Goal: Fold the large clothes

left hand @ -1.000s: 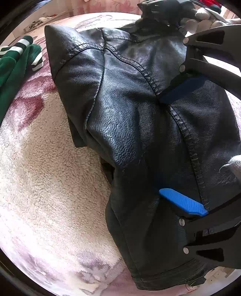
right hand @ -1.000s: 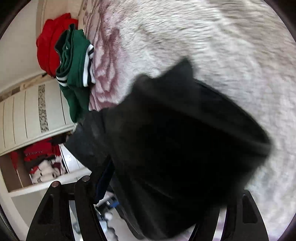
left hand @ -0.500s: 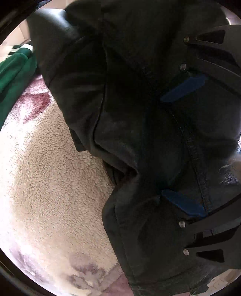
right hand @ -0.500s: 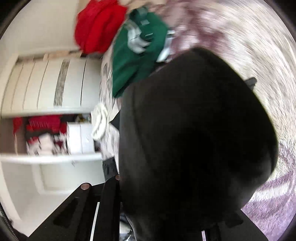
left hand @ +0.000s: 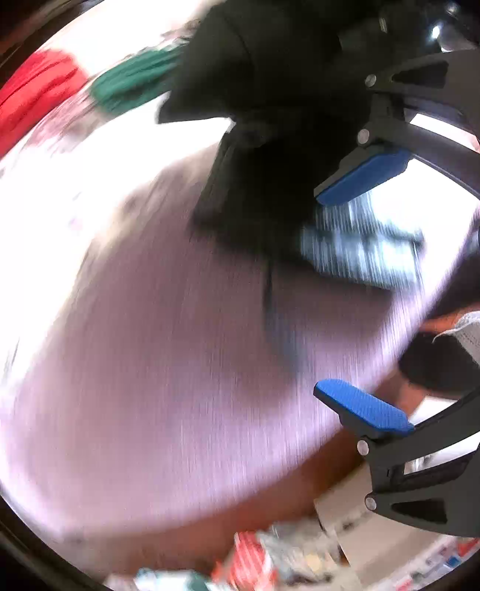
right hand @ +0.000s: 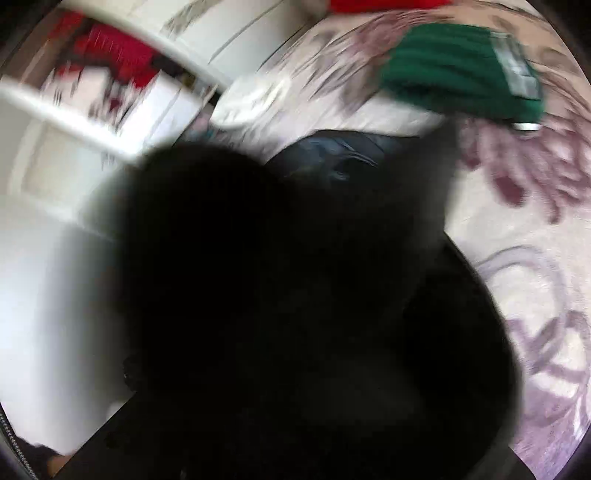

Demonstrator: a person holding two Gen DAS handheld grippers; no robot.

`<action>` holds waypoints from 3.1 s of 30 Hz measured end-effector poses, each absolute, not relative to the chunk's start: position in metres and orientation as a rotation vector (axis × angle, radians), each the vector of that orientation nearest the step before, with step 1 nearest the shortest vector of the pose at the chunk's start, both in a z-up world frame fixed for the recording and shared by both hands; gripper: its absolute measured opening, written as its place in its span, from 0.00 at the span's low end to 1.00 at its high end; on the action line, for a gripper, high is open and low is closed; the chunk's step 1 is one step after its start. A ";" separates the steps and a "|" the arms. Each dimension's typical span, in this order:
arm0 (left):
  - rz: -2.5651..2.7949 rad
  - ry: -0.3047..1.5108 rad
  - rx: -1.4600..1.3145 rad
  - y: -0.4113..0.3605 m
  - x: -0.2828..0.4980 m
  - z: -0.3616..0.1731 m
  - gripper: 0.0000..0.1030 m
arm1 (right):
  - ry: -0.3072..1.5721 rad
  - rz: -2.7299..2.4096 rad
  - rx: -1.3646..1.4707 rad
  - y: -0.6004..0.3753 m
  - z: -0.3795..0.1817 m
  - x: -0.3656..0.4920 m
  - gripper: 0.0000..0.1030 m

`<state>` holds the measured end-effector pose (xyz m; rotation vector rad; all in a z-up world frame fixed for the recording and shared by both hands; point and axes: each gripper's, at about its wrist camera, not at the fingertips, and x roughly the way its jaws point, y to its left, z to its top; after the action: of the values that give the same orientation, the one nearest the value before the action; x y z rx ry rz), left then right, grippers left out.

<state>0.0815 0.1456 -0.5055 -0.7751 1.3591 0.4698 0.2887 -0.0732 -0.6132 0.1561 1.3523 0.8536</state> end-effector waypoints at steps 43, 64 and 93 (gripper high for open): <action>0.646 1.241 -0.874 0.091 0.069 -0.544 0.95 | 2.071 1.057 0.141 -0.100 -0.825 0.399 0.88; 0.675 1.139 -0.692 0.078 0.117 -0.483 0.95 | 1.633 0.733 0.923 -0.215 -0.765 0.431 0.54; 0.579 1.223 -0.730 0.029 0.191 -0.555 0.94 | 1.755 0.670 0.069 -0.093 -0.725 0.490 0.27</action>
<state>0.1907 0.0293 -0.5550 -0.7304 1.2230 0.5791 0.4895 -0.0927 -0.7249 0.0690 1.7552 0.6701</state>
